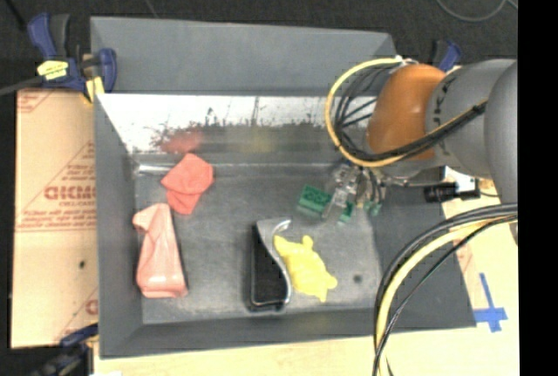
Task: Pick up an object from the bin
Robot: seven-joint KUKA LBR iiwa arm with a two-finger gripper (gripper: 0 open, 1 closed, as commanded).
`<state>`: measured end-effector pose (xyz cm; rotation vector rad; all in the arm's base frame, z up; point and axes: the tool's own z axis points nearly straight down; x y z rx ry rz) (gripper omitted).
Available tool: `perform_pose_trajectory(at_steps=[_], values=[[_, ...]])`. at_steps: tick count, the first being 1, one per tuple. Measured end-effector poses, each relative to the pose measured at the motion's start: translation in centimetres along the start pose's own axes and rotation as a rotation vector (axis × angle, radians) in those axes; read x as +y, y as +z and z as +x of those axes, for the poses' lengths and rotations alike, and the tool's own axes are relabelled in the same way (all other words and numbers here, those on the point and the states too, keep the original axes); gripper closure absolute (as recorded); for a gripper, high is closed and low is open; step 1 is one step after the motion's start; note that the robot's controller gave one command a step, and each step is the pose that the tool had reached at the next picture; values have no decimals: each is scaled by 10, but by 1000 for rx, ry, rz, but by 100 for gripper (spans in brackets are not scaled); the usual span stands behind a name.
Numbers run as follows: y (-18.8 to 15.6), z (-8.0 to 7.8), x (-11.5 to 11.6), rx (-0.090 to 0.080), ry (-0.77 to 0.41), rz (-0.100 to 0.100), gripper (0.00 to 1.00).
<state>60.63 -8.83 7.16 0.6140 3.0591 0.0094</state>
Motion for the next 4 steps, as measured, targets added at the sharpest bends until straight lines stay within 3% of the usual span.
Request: perform_pose_trajectory(at_steps=[4], values=[[-24, 1, -2, 1, 9, 2, 100]])
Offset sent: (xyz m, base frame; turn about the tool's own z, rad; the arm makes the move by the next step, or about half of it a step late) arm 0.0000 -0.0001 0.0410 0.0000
